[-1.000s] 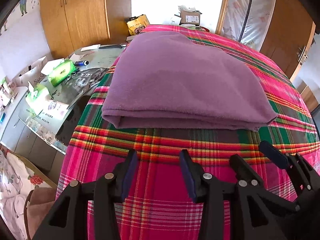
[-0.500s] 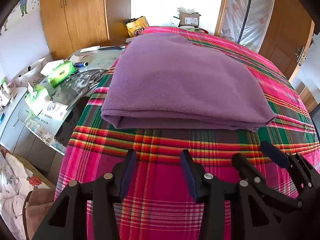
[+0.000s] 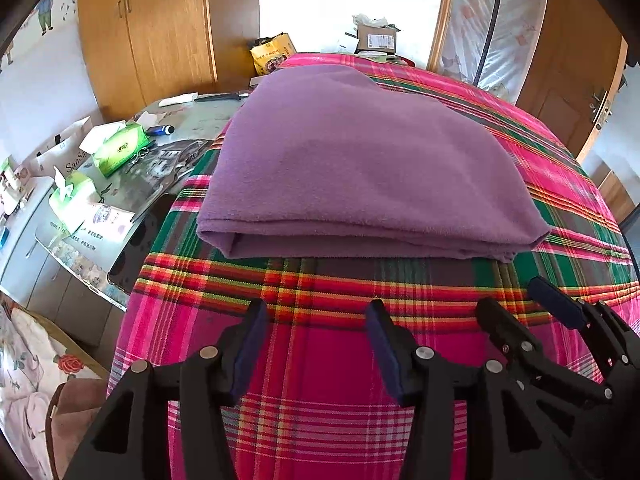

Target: Fold clothes

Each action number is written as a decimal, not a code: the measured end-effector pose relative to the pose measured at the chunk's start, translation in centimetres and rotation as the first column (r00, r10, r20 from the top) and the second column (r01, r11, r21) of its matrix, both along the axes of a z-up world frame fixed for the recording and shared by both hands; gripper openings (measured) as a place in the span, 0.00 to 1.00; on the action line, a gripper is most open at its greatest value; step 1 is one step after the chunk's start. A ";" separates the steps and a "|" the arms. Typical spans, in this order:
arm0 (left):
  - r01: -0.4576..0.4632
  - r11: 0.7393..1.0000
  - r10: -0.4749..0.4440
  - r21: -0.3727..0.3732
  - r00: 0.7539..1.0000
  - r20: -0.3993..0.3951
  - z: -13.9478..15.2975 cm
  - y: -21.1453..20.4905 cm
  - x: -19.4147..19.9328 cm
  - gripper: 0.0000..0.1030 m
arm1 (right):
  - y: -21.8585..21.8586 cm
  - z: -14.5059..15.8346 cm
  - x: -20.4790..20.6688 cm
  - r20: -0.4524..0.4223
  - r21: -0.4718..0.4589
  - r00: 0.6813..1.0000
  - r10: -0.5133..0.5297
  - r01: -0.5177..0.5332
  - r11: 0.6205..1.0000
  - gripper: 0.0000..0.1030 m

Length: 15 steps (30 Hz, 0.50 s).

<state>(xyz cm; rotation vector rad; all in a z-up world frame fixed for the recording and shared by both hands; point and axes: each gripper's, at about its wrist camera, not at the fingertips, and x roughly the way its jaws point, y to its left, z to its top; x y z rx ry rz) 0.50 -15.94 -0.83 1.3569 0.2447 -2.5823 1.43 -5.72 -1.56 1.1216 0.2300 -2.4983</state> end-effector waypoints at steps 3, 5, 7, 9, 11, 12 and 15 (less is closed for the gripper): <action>0.007 1.000 -0.007 -0.015 1.000 0.004 0.0 0.1 -0.1 0.52 | -0.1 0.0 0.1 -0.001 0.004 1.000 0.002 -0.002 1.000 0.58; 0.011 1.000 -0.010 -0.027 1.000 0.007 -0.1 0.3 -0.2 0.52 | 0.0 -0.1 0.0 0.000 -0.002 1.000 0.003 -0.003 1.000 0.58; 0.007 1.000 -0.007 -0.026 1.000 0.007 -0.1 0.3 -0.2 0.52 | 0.1 -0.1 0.0 0.001 -0.003 1.000 0.007 -0.007 1.000 0.58; 0.005 1.000 -0.005 -0.027 1.000 0.008 -0.1 0.3 -0.3 0.52 | 0.2 -0.1 0.0 0.001 -0.002 1.000 0.008 -0.008 1.000 0.58; 0.004 1.000 -0.004 -0.028 1.000 0.008 -0.1 0.3 -0.3 0.52 | 0.2 -0.1 0.0 0.000 -0.001 1.000 0.007 -0.007 1.000 0.58; 0.004 1.000 -0.004 -0.028 1.000 0.008 -0.1 0.3 -0.3 0.53 | 0.3 -0.1 0.0 0.000 -0.001 1.000 0.004 -0.004 1.000 0.58; -0.001 1.000 0.001 -0.024 1.000 0.004 -0.1 0.3 -0.2 0.53 | 0.7 -0.1 -0.1 0.000 -0.005 1.000 -0.014 0.014 1.000 0.58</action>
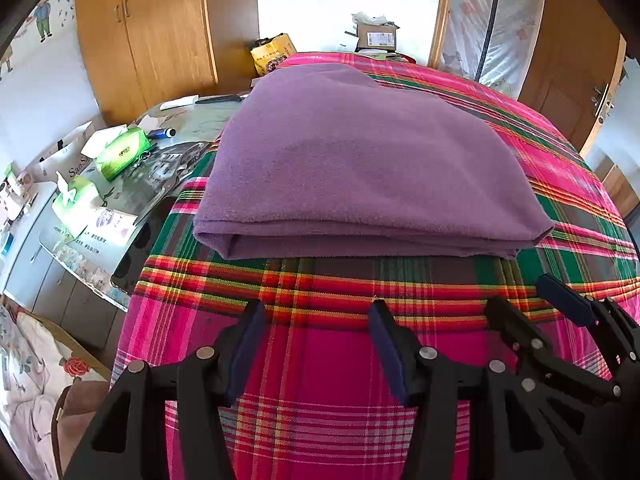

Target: Fold clothes

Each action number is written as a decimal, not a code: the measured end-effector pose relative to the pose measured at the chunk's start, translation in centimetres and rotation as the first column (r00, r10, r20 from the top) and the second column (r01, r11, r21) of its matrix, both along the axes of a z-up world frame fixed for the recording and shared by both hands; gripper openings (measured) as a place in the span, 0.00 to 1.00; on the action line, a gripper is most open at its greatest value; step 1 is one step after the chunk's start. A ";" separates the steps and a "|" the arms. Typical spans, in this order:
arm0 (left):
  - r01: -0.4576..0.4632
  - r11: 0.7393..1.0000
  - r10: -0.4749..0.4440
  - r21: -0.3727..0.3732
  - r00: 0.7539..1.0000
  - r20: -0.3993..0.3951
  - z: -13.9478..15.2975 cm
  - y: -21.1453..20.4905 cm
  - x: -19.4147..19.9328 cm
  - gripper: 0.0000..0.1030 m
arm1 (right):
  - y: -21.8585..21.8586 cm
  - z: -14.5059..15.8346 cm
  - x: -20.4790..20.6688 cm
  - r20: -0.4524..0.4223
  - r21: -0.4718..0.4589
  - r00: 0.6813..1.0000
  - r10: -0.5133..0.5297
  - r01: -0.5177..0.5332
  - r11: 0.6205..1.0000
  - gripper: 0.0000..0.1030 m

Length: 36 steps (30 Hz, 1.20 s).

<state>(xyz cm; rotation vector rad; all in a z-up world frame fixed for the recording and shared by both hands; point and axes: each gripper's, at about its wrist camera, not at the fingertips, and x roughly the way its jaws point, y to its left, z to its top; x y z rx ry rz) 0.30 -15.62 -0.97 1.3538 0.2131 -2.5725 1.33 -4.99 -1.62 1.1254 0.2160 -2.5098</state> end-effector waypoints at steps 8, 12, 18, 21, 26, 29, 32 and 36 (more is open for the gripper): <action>-0.006 1.000 0.006 -0.006 1.000 -0.005 -0.1 0.1 -0.2 0.57 | 0.0 0.0 0.0 -0.002 0.009 1.000 -0.013 0.013 1.000 0.58; -0.008 1.000 0.008 -0.008 1.000 -0.006 -0.1 0.2 -0.2 0.57 | 0.2 0.1 -0.1 -0.001 0.005 1.000 -0.013 0.013 1.000 0.58; -0.012 1.000 0.012 -0.008 1.000 -0.006 -0.1 0.2 -0.1 0.57 | 0.2 0.0 0.1 -0.004 0.013 1.000 -0.017 0.017 1.000 0.58; -0.013 1.000 0.012 -0.010 1.000 -0.008 -0.1 0.3 -0.1 0.57 | 0.2 0.0 0.1 -0.004 0.014 1.000 -0.016 0.017 1.000 0.58; -0.013 1.000 0.013 -0.010 1.000 -0.010 -0.1 0.2 -0.2 0.57 | 0.4 0.0 0.1 -0.004 0.014 1.000 -0.015 0.015 1.000 0.58; -0.013 1.000 0.012 -0.011 1.000 -0.013 -0.2 0.1 -0.2 0.57 | 0.4 0.0 0.1 -0.004 0.015 1.000 -0.016 0.016 1.000 0.58; -0.013 1.000 0.013 -0.011 1.000 -0.015 -0.1 0.1 -0.2 0.57 | 0.4 0.0 0.1 -0.005 0.016 1.000 -0.016 0.016 1.000 0.58; -0.013 1.000 0.013 -0.012 1.000 -0.017 -0.1 0.1 -0.2 0.57 | 0.4 0.0 0.0 -0.005 0.017 1.000 -0.015 0.016 1.000 0.58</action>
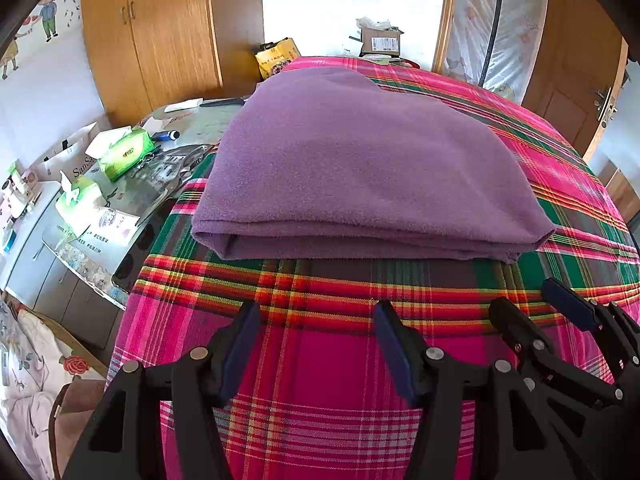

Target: Fold clothes

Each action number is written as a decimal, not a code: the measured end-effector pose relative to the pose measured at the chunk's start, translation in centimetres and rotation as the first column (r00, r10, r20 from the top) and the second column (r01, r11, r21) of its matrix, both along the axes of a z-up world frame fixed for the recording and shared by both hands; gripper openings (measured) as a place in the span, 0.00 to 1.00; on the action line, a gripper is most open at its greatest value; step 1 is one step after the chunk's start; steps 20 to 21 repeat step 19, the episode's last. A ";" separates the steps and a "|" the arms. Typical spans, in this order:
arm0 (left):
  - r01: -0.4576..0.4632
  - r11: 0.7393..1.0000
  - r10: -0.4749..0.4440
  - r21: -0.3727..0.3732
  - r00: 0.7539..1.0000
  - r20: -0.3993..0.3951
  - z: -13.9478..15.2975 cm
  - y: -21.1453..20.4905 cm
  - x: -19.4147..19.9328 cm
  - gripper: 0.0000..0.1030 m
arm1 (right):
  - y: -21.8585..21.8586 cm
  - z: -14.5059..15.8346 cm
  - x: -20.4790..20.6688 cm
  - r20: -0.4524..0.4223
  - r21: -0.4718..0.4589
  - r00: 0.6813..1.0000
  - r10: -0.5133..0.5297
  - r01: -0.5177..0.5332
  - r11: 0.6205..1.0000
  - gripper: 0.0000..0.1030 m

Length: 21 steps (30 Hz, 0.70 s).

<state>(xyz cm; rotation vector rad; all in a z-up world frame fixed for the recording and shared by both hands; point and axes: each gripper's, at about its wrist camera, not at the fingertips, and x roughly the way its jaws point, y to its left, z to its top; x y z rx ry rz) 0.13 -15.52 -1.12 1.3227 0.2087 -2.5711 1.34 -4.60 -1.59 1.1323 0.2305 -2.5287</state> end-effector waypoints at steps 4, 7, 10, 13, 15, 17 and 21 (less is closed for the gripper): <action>0.000 1.000 0.000 -0.001 1.000 -0.002 0.0 0.0 0.0 0.57 | 0.0 0.0 -0.1 0.000 0.000 1.000 0.000 0.000 1.000 0.58; 0.000 1.000 0.000 -0.001 1.000 -0.003 -0.1 0.0 0.0 0.57 | 0.0 0.0 0.0 0.000 0.000 1.000 -0.001 0.001 1.000 0.58; 0.001 1.000 -0.001 -0.002 1.000 -0.003 0.0 0.0 0.0 0.57 | 0.0 0.0 0.0 0.000 0.000 1.000 -0.001 0.001 1.000 0.58; 0.001 1.000 -0.001 -0.003 1.000 -0.003 0.0 0.1 0.1 0.57 | 0.0 0.0 0.0 0.000 0.000 1.000 -0.001 0.001 1.000 0.58; 0.001 1.000 -0.001 -0.002 1.000 -0.003 0.0 0.0 0.1 0.57 | 0.0 0.0 0.0 0.000 0.000 1.000 -0.001 0.001 1.000 0.58; 0.000 1.000 0.000 -0.002 1.000 -0.003 0.0 -0.1 0.1 0.57 | 0.0 0.0 0.0 0.000 0.000 1.000 -0.001 0.001 1.000 0.58; 0.000 1.000 0.000 -0.002 1.000 -0.004 -0.1 -0.1 0.1 0.57 | 0.0 0.0 0.0 0.000 0.000 1.000 -0.001 0.001 1.000 0.58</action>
